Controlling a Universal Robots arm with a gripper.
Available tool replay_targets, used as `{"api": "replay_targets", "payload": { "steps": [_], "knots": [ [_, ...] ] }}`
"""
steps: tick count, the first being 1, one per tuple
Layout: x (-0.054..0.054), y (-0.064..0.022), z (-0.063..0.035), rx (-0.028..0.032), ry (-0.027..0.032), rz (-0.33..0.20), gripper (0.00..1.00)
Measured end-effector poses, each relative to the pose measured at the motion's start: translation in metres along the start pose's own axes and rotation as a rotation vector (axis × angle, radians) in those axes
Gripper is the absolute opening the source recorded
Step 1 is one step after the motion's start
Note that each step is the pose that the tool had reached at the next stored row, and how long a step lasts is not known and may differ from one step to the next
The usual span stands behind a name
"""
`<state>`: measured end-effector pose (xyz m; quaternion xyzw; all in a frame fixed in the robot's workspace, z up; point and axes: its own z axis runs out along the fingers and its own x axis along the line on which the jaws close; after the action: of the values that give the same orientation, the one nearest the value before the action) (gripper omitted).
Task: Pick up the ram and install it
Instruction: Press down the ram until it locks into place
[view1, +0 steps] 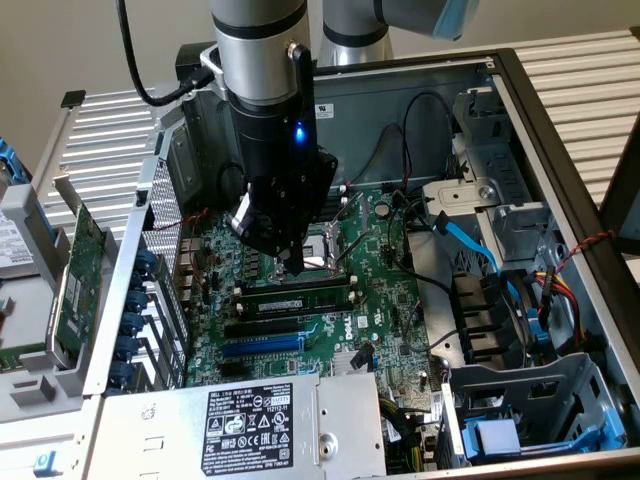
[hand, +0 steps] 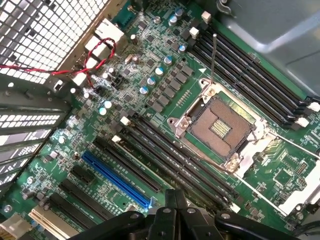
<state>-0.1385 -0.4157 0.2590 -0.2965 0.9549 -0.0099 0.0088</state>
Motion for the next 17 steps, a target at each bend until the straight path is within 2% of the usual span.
{"api": "replay_targets", "payload": {
  "steps": [17],
  "knots": [
    [0.0000, 0.0000, 0.0000, 0.0029, 0.0063, 0.263, 0.10]
  ]
}}
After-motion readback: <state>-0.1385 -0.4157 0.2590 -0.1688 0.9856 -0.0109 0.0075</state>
